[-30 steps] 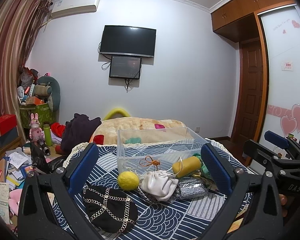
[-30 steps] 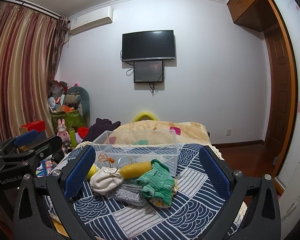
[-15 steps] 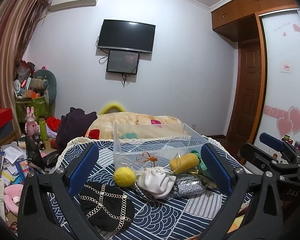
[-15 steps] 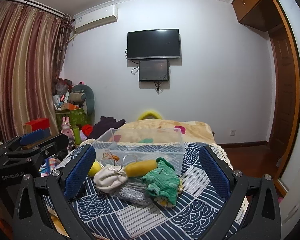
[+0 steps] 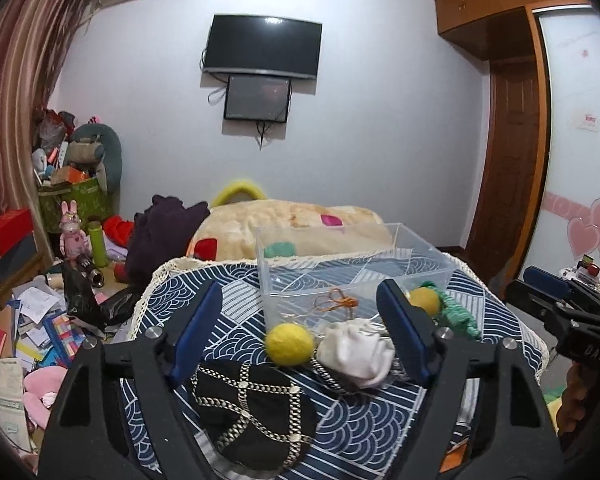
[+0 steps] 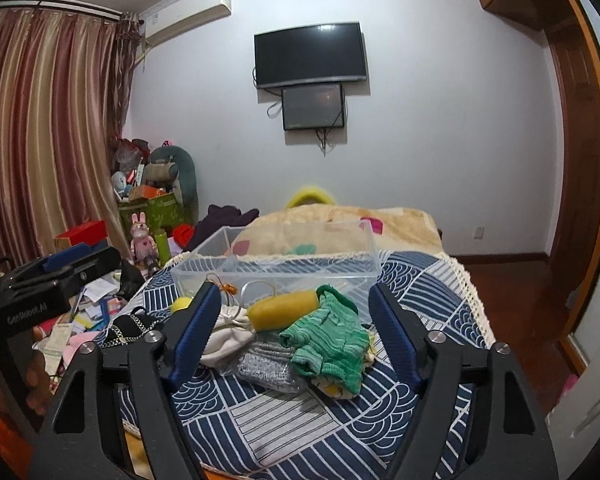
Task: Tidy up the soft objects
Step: 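Grasp the yellow sponge with the right gripper while the left gripper grasps the yellow felt ball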
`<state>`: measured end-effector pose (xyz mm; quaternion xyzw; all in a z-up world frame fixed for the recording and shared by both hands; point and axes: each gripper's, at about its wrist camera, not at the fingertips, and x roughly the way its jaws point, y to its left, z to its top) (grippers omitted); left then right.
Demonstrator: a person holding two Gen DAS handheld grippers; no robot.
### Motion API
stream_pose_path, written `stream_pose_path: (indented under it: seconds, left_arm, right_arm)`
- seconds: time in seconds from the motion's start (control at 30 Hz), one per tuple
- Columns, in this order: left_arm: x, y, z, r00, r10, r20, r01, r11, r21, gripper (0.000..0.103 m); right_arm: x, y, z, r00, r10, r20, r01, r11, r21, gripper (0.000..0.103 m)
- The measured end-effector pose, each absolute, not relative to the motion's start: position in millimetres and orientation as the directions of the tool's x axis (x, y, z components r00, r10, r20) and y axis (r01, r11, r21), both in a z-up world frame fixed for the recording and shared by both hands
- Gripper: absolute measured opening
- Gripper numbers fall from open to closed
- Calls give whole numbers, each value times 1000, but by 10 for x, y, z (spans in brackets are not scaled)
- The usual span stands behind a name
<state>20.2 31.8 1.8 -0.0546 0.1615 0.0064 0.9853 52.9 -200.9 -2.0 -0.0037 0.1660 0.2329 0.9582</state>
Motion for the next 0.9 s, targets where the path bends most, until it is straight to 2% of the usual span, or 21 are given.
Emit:
stream_pose_path:
  seconds: [0.4, 0.9]
  left_arm:
    - [765, 394, -307, 879, -93, -468, 3, 982, -189, 65]
    - [1080, 430, -791, 803, -147, -577, -5, 967, -254, 62]
  right_arm:
    - [967, -1790, -121, 776, 464, -426, -478, 874, 82, 51]
    - [1260, -1588, -470, 699, 453, -554, -503, 861, 69, 50]
